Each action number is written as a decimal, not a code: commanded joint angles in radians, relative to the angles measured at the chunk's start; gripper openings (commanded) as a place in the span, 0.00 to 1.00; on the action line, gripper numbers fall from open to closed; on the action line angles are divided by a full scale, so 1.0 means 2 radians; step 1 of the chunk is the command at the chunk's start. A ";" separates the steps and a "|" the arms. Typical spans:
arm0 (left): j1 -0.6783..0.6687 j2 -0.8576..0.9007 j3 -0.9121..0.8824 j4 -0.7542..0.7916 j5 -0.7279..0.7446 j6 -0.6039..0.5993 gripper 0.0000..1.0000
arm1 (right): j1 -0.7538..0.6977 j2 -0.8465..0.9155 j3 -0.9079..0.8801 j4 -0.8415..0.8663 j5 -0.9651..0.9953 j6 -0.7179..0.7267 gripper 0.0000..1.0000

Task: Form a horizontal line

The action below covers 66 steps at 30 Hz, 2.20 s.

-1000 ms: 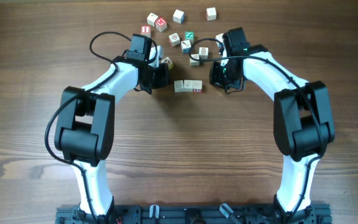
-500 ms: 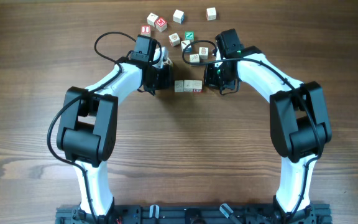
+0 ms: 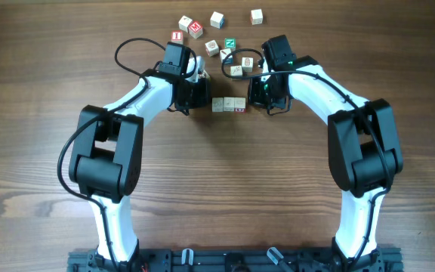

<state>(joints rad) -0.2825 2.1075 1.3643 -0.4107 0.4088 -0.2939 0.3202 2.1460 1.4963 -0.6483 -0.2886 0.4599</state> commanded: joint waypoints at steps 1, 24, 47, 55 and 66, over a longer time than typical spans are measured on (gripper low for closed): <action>-0.001 0.004 -0.005 0.002 -0.004 -0.003 0.04 | 0.003 -0.017 -0.003 0.002 -0.013 -0.008 0.08; -0.001 0.004 -0.005 0.008 -0.003 -0.005 0.04 | 0.012 -0.017 -0.003 0.003 -0.013 -0.021 0.08; -0.001 0.004 -0.005 0.017 0.010 -0.014 0.04 | 0.017 -0.017 -0.003 0.004 -0.013 -0.021 0.08; 0.000 0.004 -0.005 0.017 0.005 -0.014 0.04 | 0.017 -0.017 -0.003 0.004 -0.009 -0.034 0.08; 0.035 0.004 -0.005 0.017 -0.008 -0.033 0.04 | 0.015 -0.017 -0.003 0.011 0.049 -0.034 0.07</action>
<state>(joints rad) -0.2584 2.1075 1.3643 -0.3801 0.4057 -0.3298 0.3481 2.1460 1.4963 -0.6434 -0.2413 0.4068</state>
